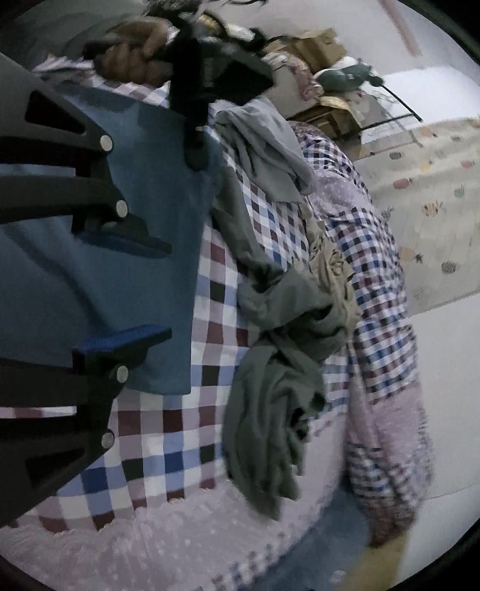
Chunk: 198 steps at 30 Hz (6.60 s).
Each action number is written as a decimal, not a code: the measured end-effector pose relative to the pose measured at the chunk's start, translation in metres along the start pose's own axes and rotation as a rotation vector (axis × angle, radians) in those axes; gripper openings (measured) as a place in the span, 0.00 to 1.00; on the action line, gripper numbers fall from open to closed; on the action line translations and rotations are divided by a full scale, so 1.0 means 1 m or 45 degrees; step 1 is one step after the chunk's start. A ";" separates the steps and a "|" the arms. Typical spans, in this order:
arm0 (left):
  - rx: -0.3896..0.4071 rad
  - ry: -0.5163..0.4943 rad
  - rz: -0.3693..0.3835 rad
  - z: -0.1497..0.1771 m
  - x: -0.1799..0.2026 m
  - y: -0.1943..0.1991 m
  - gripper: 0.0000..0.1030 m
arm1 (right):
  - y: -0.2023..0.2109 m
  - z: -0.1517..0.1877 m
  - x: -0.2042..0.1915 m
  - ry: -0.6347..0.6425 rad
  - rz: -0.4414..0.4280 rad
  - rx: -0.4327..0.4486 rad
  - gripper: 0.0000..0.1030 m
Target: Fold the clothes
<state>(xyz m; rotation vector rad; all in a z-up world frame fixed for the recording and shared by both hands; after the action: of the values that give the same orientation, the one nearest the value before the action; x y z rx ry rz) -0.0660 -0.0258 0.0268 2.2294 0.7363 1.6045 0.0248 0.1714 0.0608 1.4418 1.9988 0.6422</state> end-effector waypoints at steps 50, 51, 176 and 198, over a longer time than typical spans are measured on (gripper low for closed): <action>0.200 0.101 0.169 0.018 0.049 0.137 0.16 | 0.039 0.144 -0.210 0.718 0.848 -0.096 0.17; 0.221 0.107 0.172 0.020 0.050 0.145 0.16 | 0.048 0.139 -0.210 0.706 0.803 -0.100 0.16; 0.611 -0.250 -0.746 0.059 0.099 0.093 0.87 | 0.076 -0.035 -0.003 -0.236 0.089 0.230 0.99; 0.256 -0.263 -1.164 0.048 -0.008 -0.030 0.98 | -0.088 0.037 0.032 -0.131 0.304 -0.258 1.00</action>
<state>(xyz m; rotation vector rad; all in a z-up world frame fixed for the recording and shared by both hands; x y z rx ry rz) -0.0300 -0.0027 -0.0110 1.6896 1.5902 0.8589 -0.0166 0.1778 -0.0310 1.5671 1.6463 0.8294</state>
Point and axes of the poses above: each gripper's, at about its wrist camera, not at the fingertips, and y roughly against the way its jaws point, x to its right, z to its underside, the point moved 7 cm from there along -y, roughly the way its jaws point, and after that the axes turned 3 degrees about -x, right-handed, at the moved point
